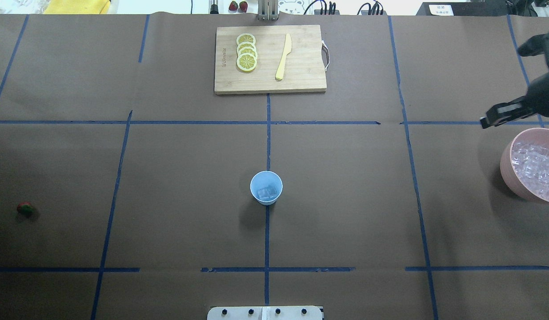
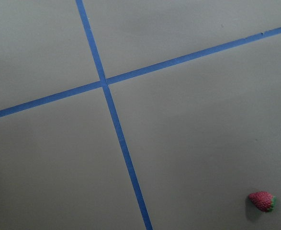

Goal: Put ice and strawberries in cup
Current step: 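Carry the ice cube over the blue cup, then open the right gripper to drop the ice cube into the cup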

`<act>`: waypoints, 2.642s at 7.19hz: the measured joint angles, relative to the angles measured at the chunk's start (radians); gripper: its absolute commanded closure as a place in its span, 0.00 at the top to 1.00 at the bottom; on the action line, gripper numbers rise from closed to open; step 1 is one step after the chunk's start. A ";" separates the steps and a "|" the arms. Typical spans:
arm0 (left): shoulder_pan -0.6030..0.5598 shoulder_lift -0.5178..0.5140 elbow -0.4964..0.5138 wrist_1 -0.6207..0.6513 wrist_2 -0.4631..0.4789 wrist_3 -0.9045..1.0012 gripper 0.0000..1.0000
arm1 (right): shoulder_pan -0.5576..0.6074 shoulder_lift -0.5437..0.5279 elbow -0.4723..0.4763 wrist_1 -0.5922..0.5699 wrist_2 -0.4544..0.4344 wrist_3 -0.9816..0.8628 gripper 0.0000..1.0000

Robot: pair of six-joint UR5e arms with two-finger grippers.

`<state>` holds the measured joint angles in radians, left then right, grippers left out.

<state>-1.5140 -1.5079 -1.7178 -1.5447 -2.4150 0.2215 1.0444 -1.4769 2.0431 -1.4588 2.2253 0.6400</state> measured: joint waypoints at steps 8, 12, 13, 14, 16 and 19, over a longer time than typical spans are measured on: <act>0.001 0.000 0.007 0.000 -0.001 0.000 1.00 | -0.586 0.704 -0.255 -0.300 -0.475 0.629 0.00; 0.002 -0.001 0.015 0.000 0.000 0.002 1.00 | -0.631 0.730 -0.307 -0.305 -0.535 0.642 0.99; 0.002 -0.001 0.017 0.000 0.000 0.002 1.00 | -0.635 0.730 -0.307 -0.305 -0.536 0.642 0.99; 0.001 -0.002 0.017 0.000 0.000 0.002 1.00 | -0.642 0.731 -0.305 -0.304 -0.536 0.641 0.99; 0.002 -0.002 0.018 0.000 0.000 0.002 1.00 | -0.646 0.728 -0.299 -0.304 -0.531 0.640 0.99; 0.002 -0.002 0.018 0.000 0.000 0.002 1.00 | -0.646 0.725 -0.295 -0.304 -0.529 0.634 0.99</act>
<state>-1.5125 -1.5095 -1.6999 -1.5447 -2.4148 0.2240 0.3982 -0.7515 1.7480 -1.7628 1.6960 1.2735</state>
